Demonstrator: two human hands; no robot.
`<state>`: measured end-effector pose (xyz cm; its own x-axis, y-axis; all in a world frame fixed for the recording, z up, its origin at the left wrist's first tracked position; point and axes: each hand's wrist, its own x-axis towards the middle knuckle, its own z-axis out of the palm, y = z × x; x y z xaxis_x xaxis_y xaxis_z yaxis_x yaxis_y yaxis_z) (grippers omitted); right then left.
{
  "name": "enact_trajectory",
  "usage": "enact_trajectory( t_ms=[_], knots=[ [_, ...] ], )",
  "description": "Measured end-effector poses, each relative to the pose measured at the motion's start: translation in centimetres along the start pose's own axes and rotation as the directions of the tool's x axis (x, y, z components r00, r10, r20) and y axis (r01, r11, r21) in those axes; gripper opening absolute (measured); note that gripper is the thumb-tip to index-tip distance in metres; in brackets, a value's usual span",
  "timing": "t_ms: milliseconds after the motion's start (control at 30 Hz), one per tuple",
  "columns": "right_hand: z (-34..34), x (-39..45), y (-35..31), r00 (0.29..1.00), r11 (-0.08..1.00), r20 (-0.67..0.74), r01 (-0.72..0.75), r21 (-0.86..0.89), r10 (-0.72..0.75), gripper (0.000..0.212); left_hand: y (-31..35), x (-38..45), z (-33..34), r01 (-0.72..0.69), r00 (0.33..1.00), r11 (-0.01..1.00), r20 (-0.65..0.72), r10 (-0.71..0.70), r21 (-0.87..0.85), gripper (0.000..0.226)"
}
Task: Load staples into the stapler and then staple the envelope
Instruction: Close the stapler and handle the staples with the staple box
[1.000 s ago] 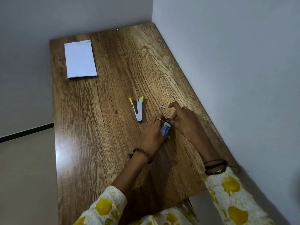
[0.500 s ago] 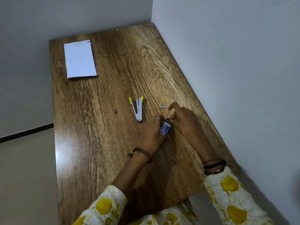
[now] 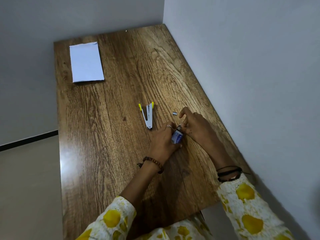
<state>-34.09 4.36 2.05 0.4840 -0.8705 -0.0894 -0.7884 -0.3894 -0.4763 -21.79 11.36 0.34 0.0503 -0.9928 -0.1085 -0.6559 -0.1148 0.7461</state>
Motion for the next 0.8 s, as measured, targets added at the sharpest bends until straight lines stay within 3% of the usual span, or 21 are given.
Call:
enact_trajectory(
  t_ms=[233, 367, 467, 567, 800],
  knots=[
    [-0.1, -0.3, -0.4, 0.999, 0.999, 0.014, 0.051, -0.013, -0.051, 0.033, -0.1, 0.1, 0.2, -0.005, 1.0, 1.0, 0.006, 0.005, 0.004, 0.055],
    [-0.4, -0.4, 0.0, 0.998, 0.983, 0.045, -0.043, 0.178, 0.036, 0.032, -0.3, 0.3, 0.2, -0.02, 1.0, 1.0, 0.009, 0.02, 0.021, 0.06],
    [-0.5, -0.7, 0.4, 0.992, 0.94, -0.047, -0.099, 0.327, 0.12, 0.028, -0.4, 0.3, 0.2, -0.033, 0.999, 0.999, 0.012, 0.033, 0.026, 0.062],
    [-0.4, -1.1, 0.7, 0.969, 0.915, -0.119, -0.158, 0.371, 0.216, 0.03, -0.4, 0.3, 0.1, -0.028, 0.999, 0.999, 0.03, 0.027, 0.031, 0.06],
    [0.8, -1.3, 1.0, 0.962, 0.872, -0.025, -0.235, 0.428, 0.271, 0.034, -0.3, 0.7, -0.3, 0.017, 0.994, 0.999, 0.103, -0.02, 0.031, 0.059]
  ],
)
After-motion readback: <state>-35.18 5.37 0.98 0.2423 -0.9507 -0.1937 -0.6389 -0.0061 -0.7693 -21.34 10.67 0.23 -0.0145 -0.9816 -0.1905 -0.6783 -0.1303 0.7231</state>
